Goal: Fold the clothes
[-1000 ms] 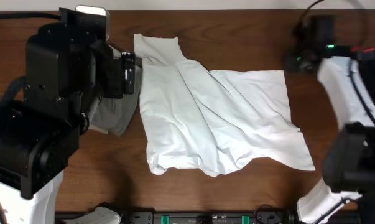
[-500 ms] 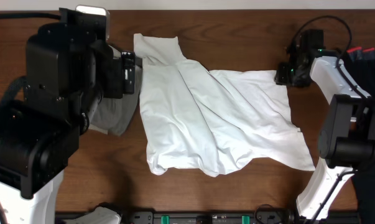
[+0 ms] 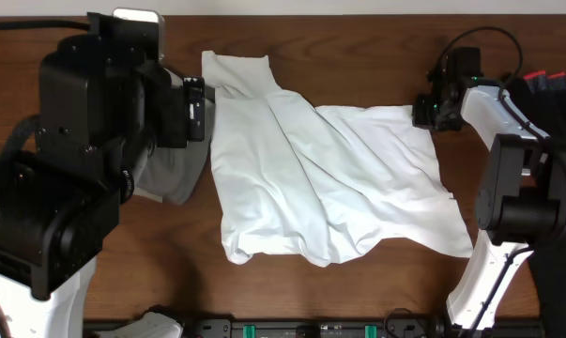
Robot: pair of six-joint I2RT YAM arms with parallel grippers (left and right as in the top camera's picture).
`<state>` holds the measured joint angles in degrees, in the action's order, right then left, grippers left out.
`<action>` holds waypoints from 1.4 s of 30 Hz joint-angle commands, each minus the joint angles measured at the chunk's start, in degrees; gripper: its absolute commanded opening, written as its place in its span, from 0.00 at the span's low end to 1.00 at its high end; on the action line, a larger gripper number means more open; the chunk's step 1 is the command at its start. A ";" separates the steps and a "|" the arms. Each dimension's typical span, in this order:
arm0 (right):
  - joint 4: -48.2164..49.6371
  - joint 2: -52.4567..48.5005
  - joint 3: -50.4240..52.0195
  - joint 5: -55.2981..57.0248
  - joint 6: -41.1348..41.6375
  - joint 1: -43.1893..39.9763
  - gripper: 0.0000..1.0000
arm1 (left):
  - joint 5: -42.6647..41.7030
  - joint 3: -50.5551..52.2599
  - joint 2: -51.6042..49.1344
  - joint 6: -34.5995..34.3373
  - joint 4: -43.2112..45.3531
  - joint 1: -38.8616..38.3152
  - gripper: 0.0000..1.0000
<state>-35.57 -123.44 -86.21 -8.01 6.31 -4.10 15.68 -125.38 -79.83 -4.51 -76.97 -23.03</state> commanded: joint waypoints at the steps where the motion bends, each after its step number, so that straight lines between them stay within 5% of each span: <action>1: -1.90 -1.62 -0.24 -2.34 0.50 -0.07 0.01 | -0.26 -0.63 -0.26 -0.72 -0.09 0.09 0.90; 17: 2.54 26.29 -0.74 0.79 0.55 -6.08 0.01 | -0.26 -0.63 -0.28 -0.72 0.63 0.09 0.90; 29: 14.99 16.15 -0.72 10.82 3.45 -9.62 0.01 | -0.26 -0.63 -0.61 -0.70 0.50 0.09 0.90; 30: 14.78 15.23 -0.72 10.80 4.07 -10.10 0.05 | -0.26 -0.63 -0.72 -0.70 0.26 0.09 0.91; 33: 12.02 13.68 -0.72 10.80 4.48 -11.76 0.51 | -0.26 -0.55 -1.40 -0.72 -1.51 0.09 0.91; 35: 8.72 13.66 -0.72 10.82 5.49 -13.35 0.59 | -0.26 -0.42 -1.99 -0.72 -3.28 0.09 0.91; 38: 2.95 13.77 -0.74 8.70 5.97 -16.06 0.63 | -0.26 -0.42 -3.08 -0.72 -5.81 0.09 0.91; 42: -6.14 13.11 -0.31 6.97 7.74 -18.91 0.52 | -3.02 -0.42 -5.03 -0.72 -9.01 0.09 0.91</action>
<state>-39.64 -110.19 -86.83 0.30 11.68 -21.37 15.03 -125.38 -83.57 -4.54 -84.95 -23.03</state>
